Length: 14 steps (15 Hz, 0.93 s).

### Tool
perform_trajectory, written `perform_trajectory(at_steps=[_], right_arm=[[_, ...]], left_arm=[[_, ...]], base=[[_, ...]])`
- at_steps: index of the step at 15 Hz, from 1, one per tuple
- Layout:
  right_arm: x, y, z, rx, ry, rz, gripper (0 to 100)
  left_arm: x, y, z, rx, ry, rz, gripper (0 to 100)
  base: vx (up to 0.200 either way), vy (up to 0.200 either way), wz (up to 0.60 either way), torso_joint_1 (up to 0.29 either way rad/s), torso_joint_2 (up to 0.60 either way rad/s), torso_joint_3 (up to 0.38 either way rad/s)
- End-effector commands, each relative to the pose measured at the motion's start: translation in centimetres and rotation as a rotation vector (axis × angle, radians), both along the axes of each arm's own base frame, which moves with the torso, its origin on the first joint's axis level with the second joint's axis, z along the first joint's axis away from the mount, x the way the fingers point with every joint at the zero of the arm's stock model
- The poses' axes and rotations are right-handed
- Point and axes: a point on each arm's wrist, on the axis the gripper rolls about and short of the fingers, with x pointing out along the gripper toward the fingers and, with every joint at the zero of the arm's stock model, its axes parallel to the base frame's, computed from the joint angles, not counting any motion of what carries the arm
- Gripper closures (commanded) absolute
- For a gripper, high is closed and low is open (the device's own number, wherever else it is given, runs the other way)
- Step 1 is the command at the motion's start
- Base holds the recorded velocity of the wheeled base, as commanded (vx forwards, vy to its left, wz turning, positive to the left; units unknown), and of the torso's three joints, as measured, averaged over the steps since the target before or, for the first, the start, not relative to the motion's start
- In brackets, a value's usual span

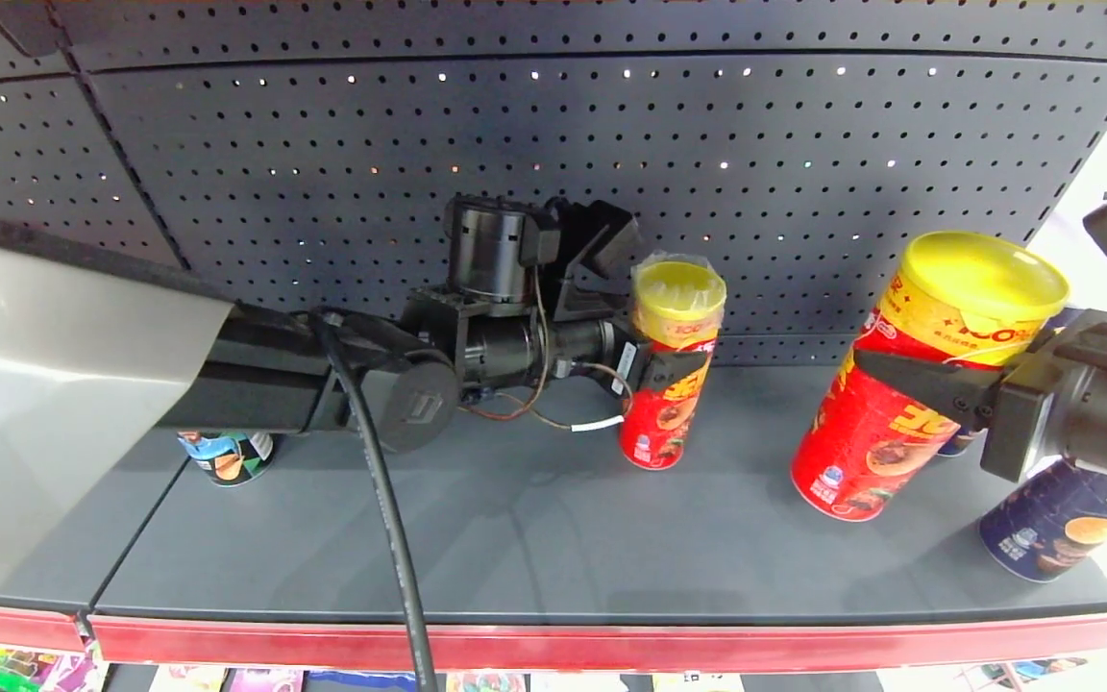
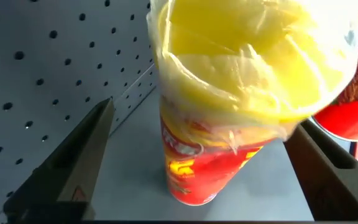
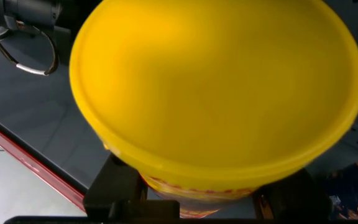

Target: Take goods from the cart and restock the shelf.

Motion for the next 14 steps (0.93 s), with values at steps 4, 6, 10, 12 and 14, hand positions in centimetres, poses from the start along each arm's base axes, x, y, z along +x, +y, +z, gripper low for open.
perform_trajectory(at_steps=[4, 6, 10, 12, 14], right_arm=[[0.1, -0.1, 0.1, 0.003, -0.005, -0.006, 100], [0.1, -0.3, 0.1, 0.003, -0.006, -0.012, 100], [0.0, -0.4, 0.2, 0.004, -0.008, -0.017, 100], [0.0, -0.4, 0.1, 0.003, -0.006, -0.017, 100], [0.0, -0.4, 0.2, 0.004, -0.008, -0.018, 100]], left_arm=[[-0.6, -1.8, 0.4, -0.009, -0.021, -0.011, 0], [-0.7, -1.8, 0.3, -0.007, -0.021, -0.003, 0], [-1.5, -3.1, -0.2, 0.013, -0.026, 0.053, 0], [-1.3, -3.3, -0.7, 0.023, -0.021, 0.071, 0], [-1.2, -3.4, -0.9, 0.022, -0.023, 0.076, 0]], base=[[0.000, 0.000, 0.00, 0.000, 0.00, 0.000], [0.000, 0.000, 0.00, 0.000, 0.00, 0.000], [0.000, 0.000, 0.00, 0.000, 0.00, 0.000], [0.000, 0.000, 0.00, 0.000, 0.00, 0.000], [0.000, 0.000, 0.00, 0.000, 0.00, 0.000]])
